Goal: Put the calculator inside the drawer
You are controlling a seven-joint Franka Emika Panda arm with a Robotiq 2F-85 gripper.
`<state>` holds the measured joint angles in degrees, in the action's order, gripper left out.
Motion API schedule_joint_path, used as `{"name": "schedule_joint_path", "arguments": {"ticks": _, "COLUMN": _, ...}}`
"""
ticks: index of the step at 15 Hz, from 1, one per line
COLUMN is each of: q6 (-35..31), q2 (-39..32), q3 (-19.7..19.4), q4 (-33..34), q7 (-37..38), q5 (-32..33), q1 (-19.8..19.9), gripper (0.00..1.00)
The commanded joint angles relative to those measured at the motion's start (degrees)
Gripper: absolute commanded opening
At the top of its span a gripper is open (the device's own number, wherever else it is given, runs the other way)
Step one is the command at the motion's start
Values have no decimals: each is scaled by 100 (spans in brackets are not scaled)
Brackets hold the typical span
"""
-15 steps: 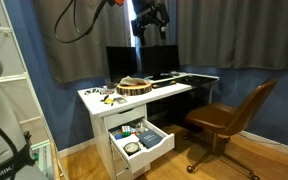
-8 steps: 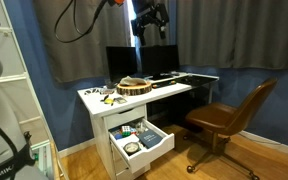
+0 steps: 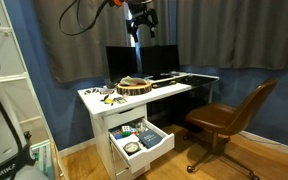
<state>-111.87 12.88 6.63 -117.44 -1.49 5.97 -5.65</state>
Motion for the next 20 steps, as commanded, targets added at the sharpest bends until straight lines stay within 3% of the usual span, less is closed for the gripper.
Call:
{"name": "schedule_joint_path", "arguments": {"ticks": 1, "q6": 717, "q2": -1022, "q3": 259, "q4": 1195, "q7": 102, "q5": 16, "q1": -195, "gripper": 100}}
{"name": "schedule_joint_path", "arguments": {"ticks": 4, "q6": 1568, "q2": -1827, "q3": 497, "q4": 2094, "q7": 194, "q5": 470, "q1": -414, "gripper": 100}}
{"name": "schedule_joint_path", "arguments": {"ticks": 7, "q6": 2268, "q2": -2433, "q3": 632, "q4": 2832, "q7": -236, "q5": 985, "q1": -717, "gripper": 100}}
{"name": "schedule_joint_path", "arguments": {"ticks": 8, "q6": 1758, "q2": -1953, "q3": 520, "q4": 2122, "q7": -27, "q5": 666, "q1": -607, "gripper": 100}}
{"name": "schedule_joint_path", "arguments": {"ticks": 11, "q6": 2049, "q2": -2358, "q3": 572, "q4": 2596, "q7": -82, "q5": 862, "q1": -776, "gripper": 100}}
{"name": "schedule_joint_path", "arguments": {"ticks": 17, "q6": 2108, "q2": -2395, "q3": 562, "q4": 2706, "q7": -138, "q5": 874, "q1": -767, "gripper": 100}}
{"name": "schedule_joint_path", "arguments": {"ticks": 20, "q6": 2343, "q2": -2802, "q3": 611, "q4": 3130, "q7": -425, "q5": 1420, "q1": -932, "gripper": 100}}
